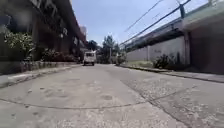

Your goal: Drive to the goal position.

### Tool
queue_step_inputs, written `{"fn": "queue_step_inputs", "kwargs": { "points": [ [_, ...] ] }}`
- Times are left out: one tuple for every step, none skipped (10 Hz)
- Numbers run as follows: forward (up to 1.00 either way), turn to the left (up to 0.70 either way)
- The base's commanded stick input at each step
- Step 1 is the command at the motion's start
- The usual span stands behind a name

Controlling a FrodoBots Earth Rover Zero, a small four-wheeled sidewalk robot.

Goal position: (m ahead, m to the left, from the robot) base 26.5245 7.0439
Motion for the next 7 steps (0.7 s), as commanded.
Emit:
{"fn": "queue_step_inputs", "kwargs": {
  "points": [
    [1.00, 0.00],
    [1.00, 0.00],
    [1.00, 0.00],
    [1.00, 0.00],
    [1.00, 0.00],
    [1.00, 0.00],
    [1.00, 0.00]
  ]
}}
